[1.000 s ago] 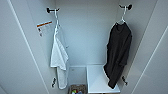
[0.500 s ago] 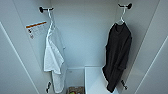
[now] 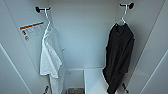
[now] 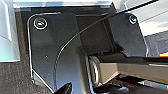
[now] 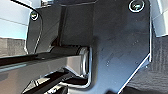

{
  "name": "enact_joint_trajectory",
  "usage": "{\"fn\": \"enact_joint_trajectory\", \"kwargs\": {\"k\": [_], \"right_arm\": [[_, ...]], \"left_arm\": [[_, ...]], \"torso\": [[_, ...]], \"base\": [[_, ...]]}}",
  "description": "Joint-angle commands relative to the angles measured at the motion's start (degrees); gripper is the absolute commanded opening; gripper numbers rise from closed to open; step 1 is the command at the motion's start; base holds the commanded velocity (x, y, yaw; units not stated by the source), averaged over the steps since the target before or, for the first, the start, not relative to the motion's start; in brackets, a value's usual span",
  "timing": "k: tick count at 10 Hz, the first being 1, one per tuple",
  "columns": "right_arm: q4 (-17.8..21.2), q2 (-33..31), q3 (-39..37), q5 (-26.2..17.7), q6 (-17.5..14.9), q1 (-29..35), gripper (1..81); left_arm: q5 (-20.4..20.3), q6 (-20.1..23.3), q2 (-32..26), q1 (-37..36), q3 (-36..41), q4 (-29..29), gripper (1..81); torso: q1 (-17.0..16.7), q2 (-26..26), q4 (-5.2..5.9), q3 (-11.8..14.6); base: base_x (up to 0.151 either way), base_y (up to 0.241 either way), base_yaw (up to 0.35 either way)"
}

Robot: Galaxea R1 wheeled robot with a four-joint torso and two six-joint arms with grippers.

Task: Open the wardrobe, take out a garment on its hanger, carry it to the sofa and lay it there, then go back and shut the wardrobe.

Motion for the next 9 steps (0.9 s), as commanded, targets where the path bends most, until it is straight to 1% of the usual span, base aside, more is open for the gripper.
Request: {"fn": "enact_joint_trajectory", "kwargs": {"k": [1, 7, 9], "right_arm": [[-0.4, 0.2, 0.2, -3.8, -0.3, 1.9, 81.1], [-0.6, 0.4, 0.1, -4.6, -0.5, 1.9, 81.1], [-1.1, 0.4, 0.4, -4.6, -1.1, 1.8, 81.1]], "left_arm": [[2.6, -0.2, -0.1, -1.8, 0.1, 0.3, 81.1], [2.6, -0.2, 0.0, -1.8, 0.1, 0.2, 81.1], [2.6, -0.2, 0.0, -1.8, 0.1, 0.1, 81.1]], "torso": [[0.0, 0.0, 0.0, 0.0], [0.0, 0.0, 0.0, 0.0], [0.0, 0.0, 0.0, 0.0]], "base": [[0.083, 0.0, 0.0], [0.08, 0.0, 0.0], [0.0, 0.0, 0.0]]}}
